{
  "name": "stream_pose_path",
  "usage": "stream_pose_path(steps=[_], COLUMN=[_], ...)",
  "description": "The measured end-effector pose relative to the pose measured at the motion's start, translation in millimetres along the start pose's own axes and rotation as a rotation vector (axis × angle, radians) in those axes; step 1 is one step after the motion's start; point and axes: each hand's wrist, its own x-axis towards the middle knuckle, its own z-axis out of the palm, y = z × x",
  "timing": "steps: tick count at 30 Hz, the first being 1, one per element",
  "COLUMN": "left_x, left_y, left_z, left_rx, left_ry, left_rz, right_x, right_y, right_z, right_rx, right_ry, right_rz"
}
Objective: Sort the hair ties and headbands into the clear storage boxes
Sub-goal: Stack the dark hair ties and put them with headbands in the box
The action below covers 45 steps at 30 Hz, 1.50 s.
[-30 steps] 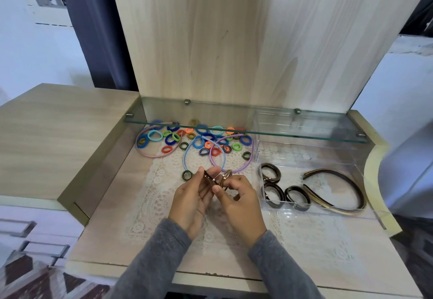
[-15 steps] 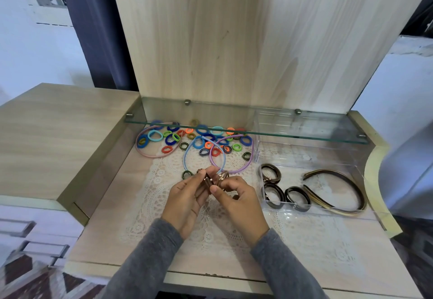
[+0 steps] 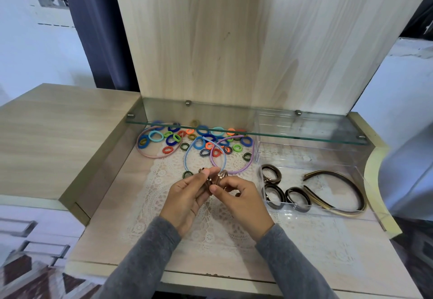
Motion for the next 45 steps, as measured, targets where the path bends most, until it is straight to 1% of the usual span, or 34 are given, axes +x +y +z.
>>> stream_pose_path(steps=[3,7,11,18,24,26,32,39,45], left_x=[-0.2,1.9,2.1,1.8,1.2,1.2,2.9,1.1,1.0], left_y=[0.5,-0.2,-1.0,-1.1,-3.4,-4.3,-3.7,-3.5,-3.1], left_z=[-0.4,-2.2,-1.5,1.7,3.9,3.5,2.5,1.8,0.1], left_rx=[-0.002,-0.003,-0.010,0.001,-0.034,-0.020,-0.029,-0.075,-0.069], left_ry=[0.003,0.062,0.102,0.049,0.067,0.083,0.089,0.048,0.024], left_rz=[-0.007,-0.016,-0.036,-0.021,-0.001,0.004,-0.001,-0.021,-0.024], right_x=[2.1,3.8,5.3,7.8,9.3,7.8,4.7,6.1,6.1], right_y=[-1.1,-1.8,-3.2,1.2,6.7,6.4,3.0,1.4,-0.2], right_z=[-1.7,-3.6,-6.5,-7.9,-9.0,-9.0,-9.2,-10.1,-10.9], right_rx=[-0.044,-0.116,-0.210,-0.495,-0.609,-0.609,-0.495,-0.477,-0.449], right_ry=[-0.037,-0.030,-0.006,-0.004,0.002,0.022,0.058,0.061,0.059], right_rz=[0.005,-0.003,-0.065,-0.223,-0.293,-0.299,-0.273,-0.243,-0.211])
